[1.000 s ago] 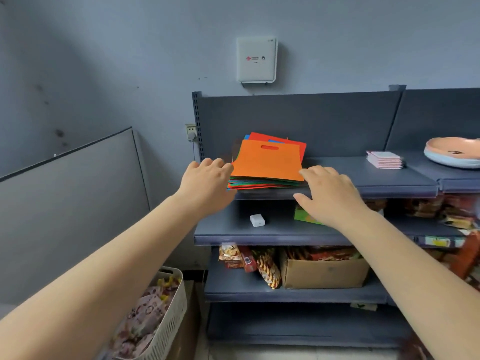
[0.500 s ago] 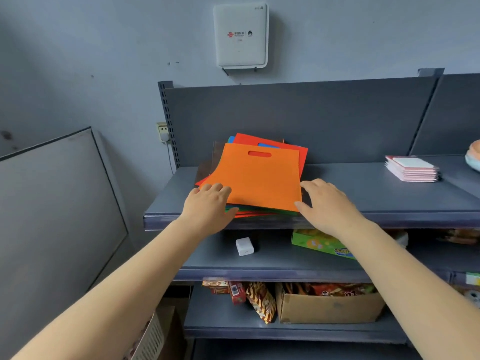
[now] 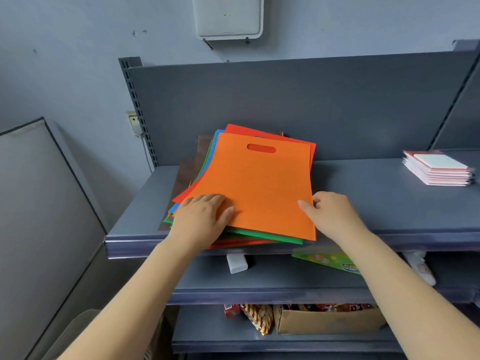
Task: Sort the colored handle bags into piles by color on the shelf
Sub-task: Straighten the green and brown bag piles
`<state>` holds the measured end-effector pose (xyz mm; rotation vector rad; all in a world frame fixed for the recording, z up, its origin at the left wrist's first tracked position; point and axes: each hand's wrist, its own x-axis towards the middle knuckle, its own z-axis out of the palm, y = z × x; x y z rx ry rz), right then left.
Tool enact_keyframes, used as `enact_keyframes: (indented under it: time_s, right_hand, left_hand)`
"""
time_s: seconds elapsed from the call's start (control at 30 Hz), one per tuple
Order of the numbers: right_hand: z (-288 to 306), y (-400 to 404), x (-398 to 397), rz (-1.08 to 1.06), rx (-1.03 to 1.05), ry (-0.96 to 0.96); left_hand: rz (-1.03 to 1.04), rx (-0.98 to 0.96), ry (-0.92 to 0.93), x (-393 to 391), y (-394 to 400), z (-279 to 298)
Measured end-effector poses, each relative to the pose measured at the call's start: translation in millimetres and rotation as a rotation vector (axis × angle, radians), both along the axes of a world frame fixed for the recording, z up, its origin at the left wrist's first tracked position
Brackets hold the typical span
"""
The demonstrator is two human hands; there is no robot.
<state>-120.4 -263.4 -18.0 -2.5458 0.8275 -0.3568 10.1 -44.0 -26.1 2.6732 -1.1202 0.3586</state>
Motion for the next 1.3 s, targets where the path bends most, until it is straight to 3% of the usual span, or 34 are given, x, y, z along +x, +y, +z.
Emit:
enact_keyframes:
  time_s: [0.23,0.53,0.77,1.0,1.3]
  right_hand:
    - [5.5,-18.0,16.5,-0.089,-0.021,-0.186]
    - [-13.0,-50.5,11.2,-0.216,0.064,-0.457]
    - [-19.7,-41.3,23.0,-0.184,0.256,-0.611]
    - [-1.9,-20.9,9.9,-0.145,0.539,-0.759]
    - [11.2,11.2,-17.4,0.114,0.915,-0.707]
  left_hand:
    - [-0.082,-0.097,0.135,21.1,-14.6,4.6]
    - [0.35,-0.13,0.274,84.4,4.9,5.3]
    - [0.407,-0.269,0.227,100.2,12.3,21.7]
    - [0.308,-0.742,0.196,65.5,38.3,38.0]
    - [0.551,-1.34,0.271,-33.3,98.3,-1.8]
